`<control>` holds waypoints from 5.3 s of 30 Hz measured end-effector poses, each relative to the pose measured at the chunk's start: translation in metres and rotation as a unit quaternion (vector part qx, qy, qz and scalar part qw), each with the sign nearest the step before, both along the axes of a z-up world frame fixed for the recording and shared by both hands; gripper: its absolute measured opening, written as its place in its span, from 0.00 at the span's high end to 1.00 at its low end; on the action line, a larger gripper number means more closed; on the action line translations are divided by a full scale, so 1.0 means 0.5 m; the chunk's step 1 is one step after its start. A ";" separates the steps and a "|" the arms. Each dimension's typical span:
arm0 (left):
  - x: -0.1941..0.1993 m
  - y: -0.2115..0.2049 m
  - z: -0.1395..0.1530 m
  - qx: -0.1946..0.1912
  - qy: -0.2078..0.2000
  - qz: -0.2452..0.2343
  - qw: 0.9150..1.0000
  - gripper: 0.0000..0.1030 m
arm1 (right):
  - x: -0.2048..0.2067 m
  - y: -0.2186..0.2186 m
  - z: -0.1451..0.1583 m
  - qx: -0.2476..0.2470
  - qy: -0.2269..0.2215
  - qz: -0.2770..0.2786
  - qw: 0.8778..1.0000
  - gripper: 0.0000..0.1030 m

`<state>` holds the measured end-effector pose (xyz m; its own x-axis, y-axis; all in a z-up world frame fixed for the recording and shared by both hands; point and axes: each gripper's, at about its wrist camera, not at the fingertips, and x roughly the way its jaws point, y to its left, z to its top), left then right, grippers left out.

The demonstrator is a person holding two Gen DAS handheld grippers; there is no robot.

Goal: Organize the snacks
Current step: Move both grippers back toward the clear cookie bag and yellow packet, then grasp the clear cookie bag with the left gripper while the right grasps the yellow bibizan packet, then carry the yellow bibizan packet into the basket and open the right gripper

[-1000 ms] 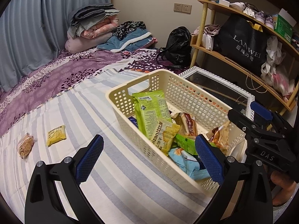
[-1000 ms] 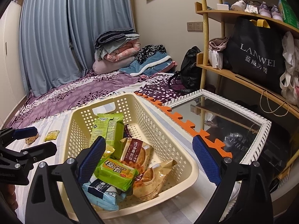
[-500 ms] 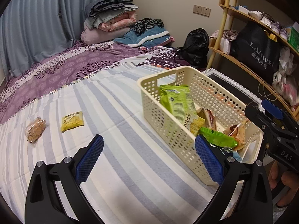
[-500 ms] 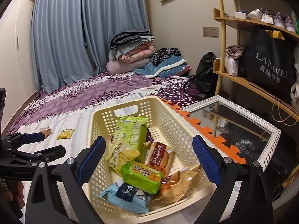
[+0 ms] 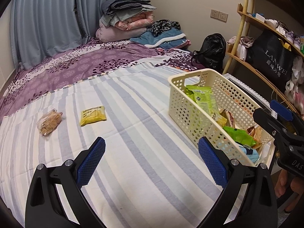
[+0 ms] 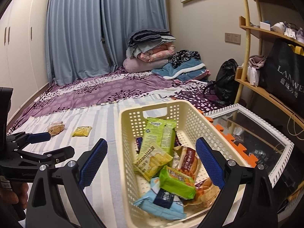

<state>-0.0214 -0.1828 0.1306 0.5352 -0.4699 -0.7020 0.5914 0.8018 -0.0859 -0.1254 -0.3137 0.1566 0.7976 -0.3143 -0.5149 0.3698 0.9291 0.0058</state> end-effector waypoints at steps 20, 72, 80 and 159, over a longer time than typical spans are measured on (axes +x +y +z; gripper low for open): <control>0.047 0.120 -0.019 -0.002 0.006 0.056 0.998 0.03 | 0.090 0.126 -0.030 -0.016 0.036 0.074 0.996 0.09; 0.522 0.336 -0.251 0.079 0.077 0.101 0.989 0.03 | 0.410 0.213 -0.241 0.067 0.162 0.187 0.967 0.09; 0.565 0.346 -0.268 0.062 0.090 0.077 0.991 0.03 | 0.462 0.228 -0.249 0.060 0.157 0.199 0.965 0.09; 0.288 0.358 -0.079 0.004 0.037 0.110 0.993 0.43 | 0.379 0.265 -0.099 0.061 0.117 0.247 0.960 0.55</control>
